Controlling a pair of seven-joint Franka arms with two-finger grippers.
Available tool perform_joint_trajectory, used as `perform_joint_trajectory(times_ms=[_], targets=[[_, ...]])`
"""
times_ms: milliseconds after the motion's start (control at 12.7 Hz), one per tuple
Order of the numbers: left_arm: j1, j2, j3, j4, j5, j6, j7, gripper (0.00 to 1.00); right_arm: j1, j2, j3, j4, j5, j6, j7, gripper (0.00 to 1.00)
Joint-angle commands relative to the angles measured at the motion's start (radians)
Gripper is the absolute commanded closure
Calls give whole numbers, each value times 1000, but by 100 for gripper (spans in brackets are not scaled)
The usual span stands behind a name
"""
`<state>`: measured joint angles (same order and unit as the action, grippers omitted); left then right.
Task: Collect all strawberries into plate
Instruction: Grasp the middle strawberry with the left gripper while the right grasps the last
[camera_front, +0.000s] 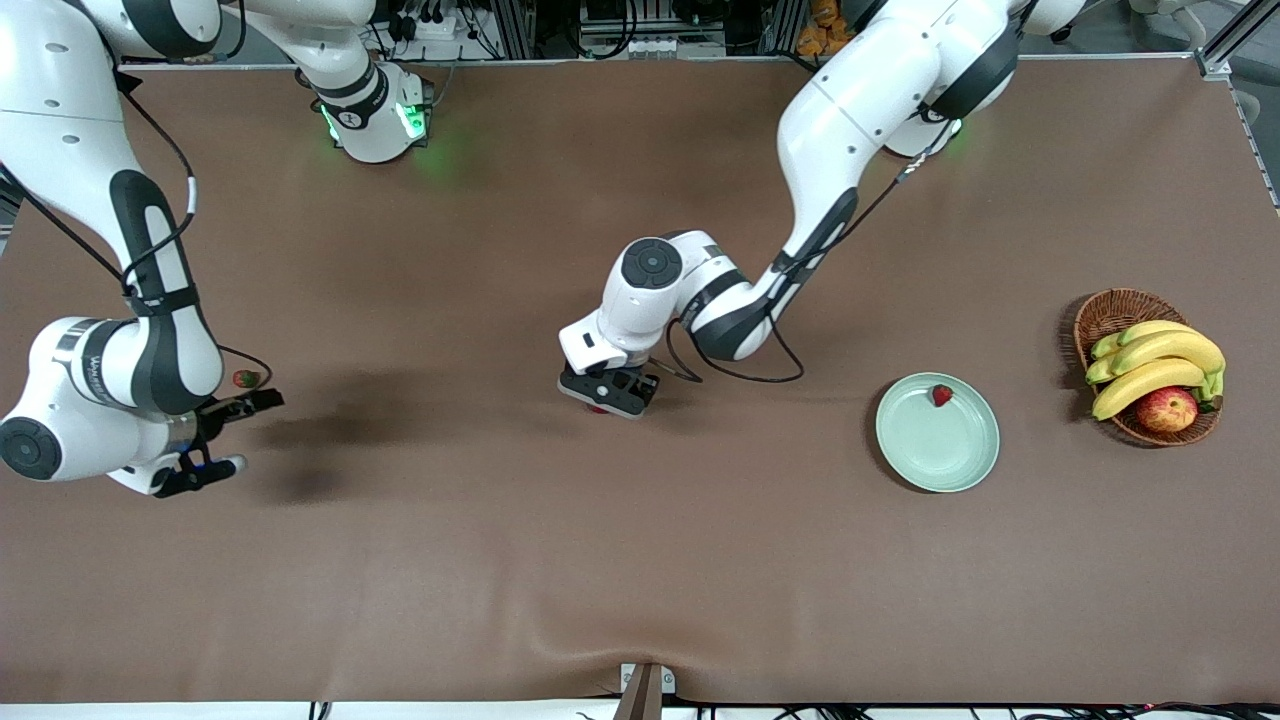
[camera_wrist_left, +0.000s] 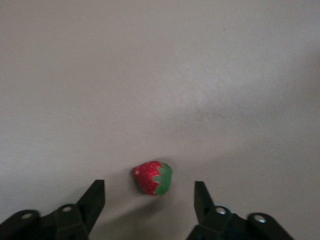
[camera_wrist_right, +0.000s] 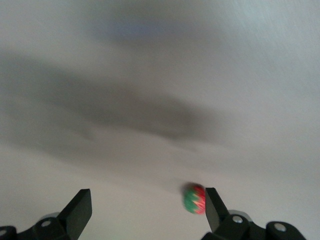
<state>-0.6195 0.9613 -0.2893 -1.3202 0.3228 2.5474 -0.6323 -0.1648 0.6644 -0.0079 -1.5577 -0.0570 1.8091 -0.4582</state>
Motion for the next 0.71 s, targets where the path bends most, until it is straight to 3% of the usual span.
perform_joint_trajectory(times_ms=[0,235,628], targets=[[-69,25,76,41,-5,14,-15,32,-16,-11,-6,-50,-72,10,-30,0],[-77,48,90,42,-4,60,-4,38,-18,1,-6,-64,-161,12,-30,0],[-98,68,128,42,-4,111,-1,38,-42,18,-6,-113,-173,58,-30,0]])
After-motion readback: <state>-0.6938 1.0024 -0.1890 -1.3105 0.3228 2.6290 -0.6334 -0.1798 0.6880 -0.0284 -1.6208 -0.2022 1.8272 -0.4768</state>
